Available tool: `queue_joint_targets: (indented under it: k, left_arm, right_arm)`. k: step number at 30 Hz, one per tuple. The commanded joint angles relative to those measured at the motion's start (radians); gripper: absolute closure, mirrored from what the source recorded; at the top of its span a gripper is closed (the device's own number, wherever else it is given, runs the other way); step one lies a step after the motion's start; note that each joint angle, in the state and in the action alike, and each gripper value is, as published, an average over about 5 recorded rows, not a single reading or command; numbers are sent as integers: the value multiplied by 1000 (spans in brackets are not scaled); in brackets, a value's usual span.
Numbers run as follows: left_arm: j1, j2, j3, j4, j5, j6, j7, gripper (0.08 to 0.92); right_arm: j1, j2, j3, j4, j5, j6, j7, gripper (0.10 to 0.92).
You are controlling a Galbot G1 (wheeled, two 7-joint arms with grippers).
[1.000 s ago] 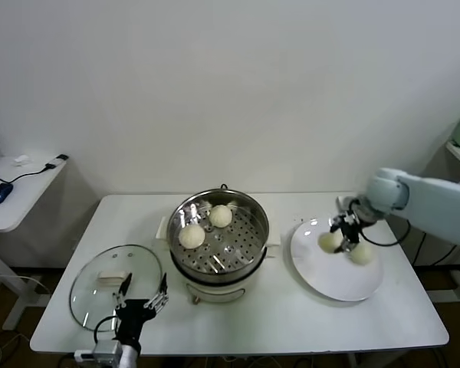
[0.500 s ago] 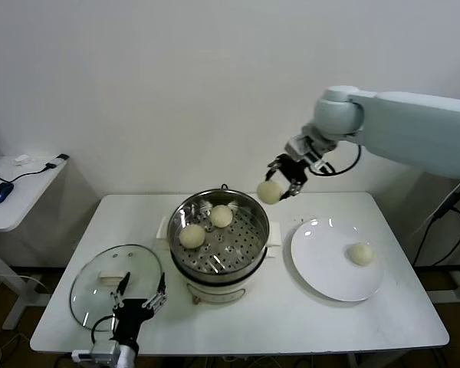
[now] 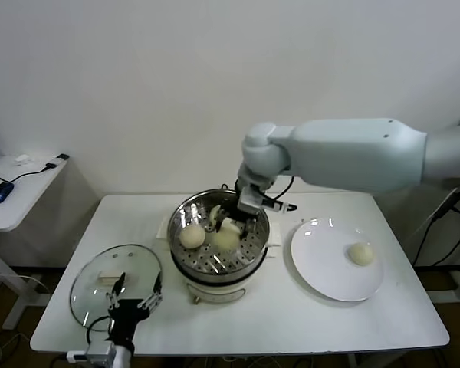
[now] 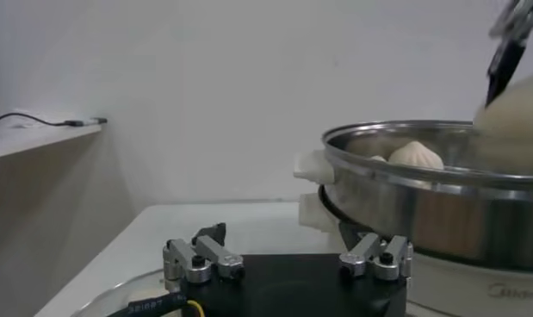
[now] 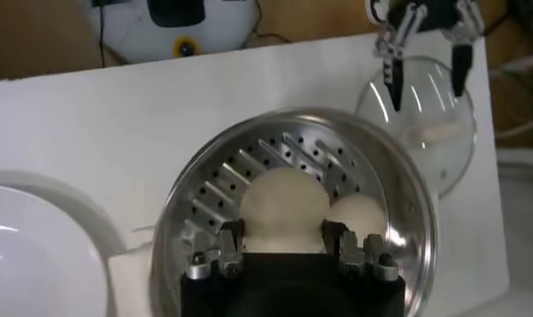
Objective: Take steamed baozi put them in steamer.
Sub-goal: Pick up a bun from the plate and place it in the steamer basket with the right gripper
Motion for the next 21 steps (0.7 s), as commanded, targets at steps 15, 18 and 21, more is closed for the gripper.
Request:
queue_joint_targets:
  k: [15, 18, 21]
  left_arm:
    - [1, 2, -12, -1, -3, 0, -2, 177]
    - [2, 2, -11, -4, -3, 0, -1, 177]
    - [3, 1, -10, -7, -3, 0, -1, 177]
  right_arm:
    - [-176, 76, 30, -131, -151, 77, 103, 394]
    - [-162, 75, 33, -140, -139, 99, 97, 344]
    - [-134, 67, 35, -142, -106, 129, 76, 269]
